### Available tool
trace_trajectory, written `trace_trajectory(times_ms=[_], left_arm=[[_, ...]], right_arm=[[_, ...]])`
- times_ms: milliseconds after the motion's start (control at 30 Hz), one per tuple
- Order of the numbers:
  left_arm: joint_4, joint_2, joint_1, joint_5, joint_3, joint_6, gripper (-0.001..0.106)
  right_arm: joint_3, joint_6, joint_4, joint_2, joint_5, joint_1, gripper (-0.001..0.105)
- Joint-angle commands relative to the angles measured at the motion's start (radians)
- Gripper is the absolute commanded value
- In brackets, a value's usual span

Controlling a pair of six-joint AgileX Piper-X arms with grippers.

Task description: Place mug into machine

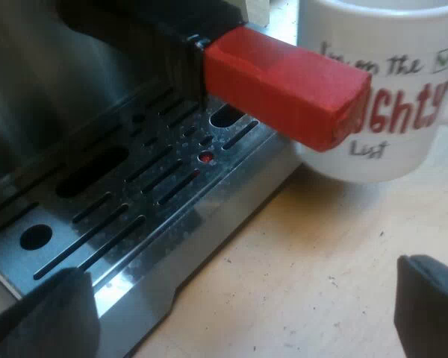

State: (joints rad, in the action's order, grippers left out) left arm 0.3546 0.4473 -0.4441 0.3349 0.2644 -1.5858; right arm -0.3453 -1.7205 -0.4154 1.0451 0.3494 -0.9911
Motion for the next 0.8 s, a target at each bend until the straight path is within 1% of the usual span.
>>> trace_trajectory(times_ms=[33, 200, 333, 433, 533, 800], left_arm=[[-0.017, -0.003, -0.004, -0.010, 0.001, -0.010, 0.081], [-0.017, -0.003, -0.004, -0.010, 0.001, -0.010, 0.081], [-0.017, -0.003, -0.004, -0.010, 0.001, -0.010, 0.081], [-0.017, -0.003, -0.004, -0.010, 0.001, -0.010, 0.081], [-0.017, -0.003, -0.004, -0.010, 0.001, -0.010, 0.081], [-0.017, -0.003, -0.004, -0.010, 0.001, -0.010, 0.081]], right_arm=[[-0.066, -0.035, -0.085, 0.081, 0.006, -0.001, 0.000], [-0.112, -0.035, -0.131, 0.162, 0.006, -0.001, 0.000], [-0.146, -0.058, -0.140, 0.227, 0.012, -0.001, 0.000], [-0.163, -0.058, -0.170, 0.267, 0.012, -0.001, 0.000], [-0.185, -0.058, -0.187, 0.313, 0.039, 0.011, 0.000], [-0.289, -0.058, -0.187, 0.429, 0.034, 0.056, 0.000]])
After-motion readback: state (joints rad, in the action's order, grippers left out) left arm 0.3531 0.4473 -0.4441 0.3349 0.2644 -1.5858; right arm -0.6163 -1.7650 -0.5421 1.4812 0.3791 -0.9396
